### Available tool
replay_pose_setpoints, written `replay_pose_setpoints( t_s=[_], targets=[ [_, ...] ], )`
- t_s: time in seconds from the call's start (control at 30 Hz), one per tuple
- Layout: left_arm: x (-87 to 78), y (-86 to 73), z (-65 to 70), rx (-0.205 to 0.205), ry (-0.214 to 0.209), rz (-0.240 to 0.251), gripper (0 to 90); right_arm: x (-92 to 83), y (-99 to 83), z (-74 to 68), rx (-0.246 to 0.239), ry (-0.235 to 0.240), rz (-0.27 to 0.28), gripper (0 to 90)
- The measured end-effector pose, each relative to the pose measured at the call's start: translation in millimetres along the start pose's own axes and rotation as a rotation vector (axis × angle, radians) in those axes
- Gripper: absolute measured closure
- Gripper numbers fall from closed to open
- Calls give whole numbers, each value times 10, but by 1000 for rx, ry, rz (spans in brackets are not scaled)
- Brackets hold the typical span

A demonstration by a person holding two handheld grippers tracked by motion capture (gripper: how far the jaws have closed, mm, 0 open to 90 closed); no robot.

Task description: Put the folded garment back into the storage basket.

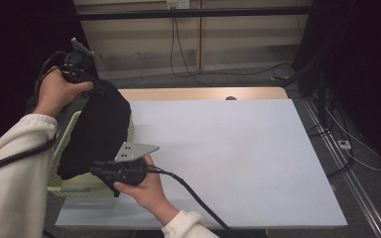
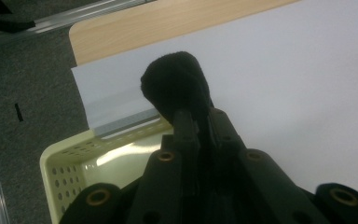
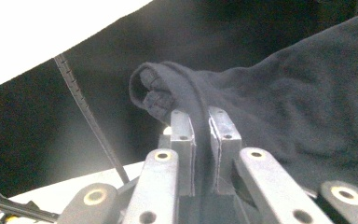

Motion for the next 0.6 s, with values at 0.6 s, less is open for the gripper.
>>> replay_pose_setpoints(
  t_s=[0.6],
  targets=[
    [94,-104,-121,-17,9,-12,839,113,-61,12,2,10,-29,826]
  ],
)
Point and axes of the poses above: each handheld gripper's, and its own axes: x roughly forward along the jaws, y roughly out of its top, z roughly to its right, the point moved 8 cm from there along x, roughly forward along the jaws, and after that the axes turned 7 degrees about y, right-handed, at the moved point
